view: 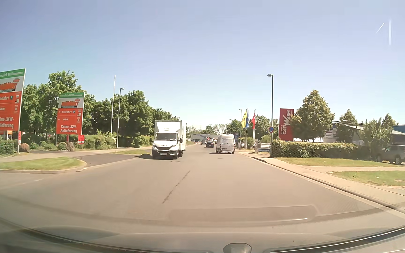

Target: Follow the waypoints while adhering to traffic rules and regulations

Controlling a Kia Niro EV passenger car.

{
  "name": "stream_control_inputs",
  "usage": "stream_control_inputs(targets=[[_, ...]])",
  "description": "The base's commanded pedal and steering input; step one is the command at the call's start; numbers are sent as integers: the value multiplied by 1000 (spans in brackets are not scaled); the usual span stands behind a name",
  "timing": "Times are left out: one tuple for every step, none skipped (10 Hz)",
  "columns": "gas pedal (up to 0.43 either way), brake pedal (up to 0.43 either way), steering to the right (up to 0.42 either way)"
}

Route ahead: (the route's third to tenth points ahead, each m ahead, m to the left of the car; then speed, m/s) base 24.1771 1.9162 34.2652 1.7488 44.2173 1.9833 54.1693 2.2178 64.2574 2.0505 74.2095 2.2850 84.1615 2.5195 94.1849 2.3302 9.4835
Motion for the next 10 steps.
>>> stream_control_inputs(targets=[[8,30,3],[8,30,2],[0,30,2],[0,30,1],[0,30,1],[0,30,-1],[0,30,-3],[0,30,-3],[0,24,-3],[0,30,-3]])
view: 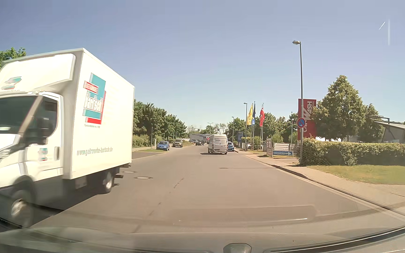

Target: Follow the waypoints while adhering to traffic rules and regulations

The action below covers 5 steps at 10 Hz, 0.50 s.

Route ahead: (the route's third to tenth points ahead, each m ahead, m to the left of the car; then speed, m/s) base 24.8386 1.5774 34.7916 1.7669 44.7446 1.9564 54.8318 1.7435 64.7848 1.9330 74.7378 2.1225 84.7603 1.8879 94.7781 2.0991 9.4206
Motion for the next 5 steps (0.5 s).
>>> stream_control_inputs(targets=[[0,30,-3],[0,30,-4],[0,30,-7],[0,30,-7],[0,30,-7]])
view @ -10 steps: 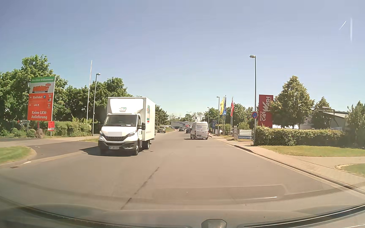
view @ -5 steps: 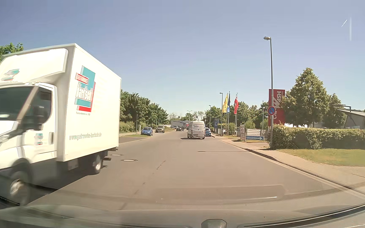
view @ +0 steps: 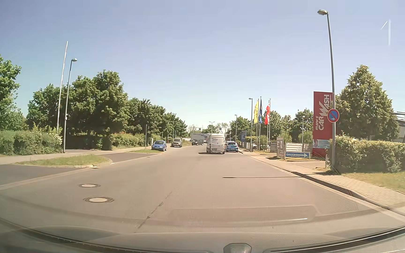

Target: Follow the waypoints while adhering to traffic rules and regulations

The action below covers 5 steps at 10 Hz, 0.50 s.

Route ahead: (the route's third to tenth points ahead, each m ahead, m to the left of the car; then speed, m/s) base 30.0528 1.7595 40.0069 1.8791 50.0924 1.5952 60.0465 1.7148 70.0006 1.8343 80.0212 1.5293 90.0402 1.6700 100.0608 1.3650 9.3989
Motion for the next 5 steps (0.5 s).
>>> stream_control_inputs(targets=[[0,30,-9],[8,30,-12],[8,30,-16],[20,30,-17],[20,30,-18]])
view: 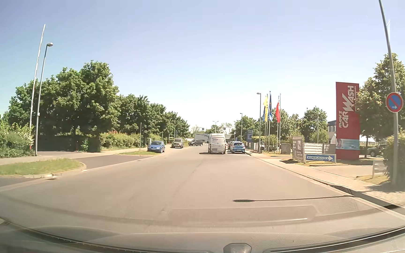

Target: Follow the waypoints while adhering to traffic rules and regulations

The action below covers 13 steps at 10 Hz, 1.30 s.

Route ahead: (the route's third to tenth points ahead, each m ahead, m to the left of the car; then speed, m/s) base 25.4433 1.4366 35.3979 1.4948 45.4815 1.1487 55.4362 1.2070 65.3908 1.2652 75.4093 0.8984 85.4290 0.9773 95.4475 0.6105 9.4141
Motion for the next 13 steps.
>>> stream_control_inputs(targets=[[20,30,-17],[20,30,-16],[20,30,-13],[20,30,-10],[20,24,-10],[20,30,-8],[20,30,-5],[20,24,-3],[20,30,-1],[20,30,1],[20,30,1],[20,30,1],[20,30,1]])
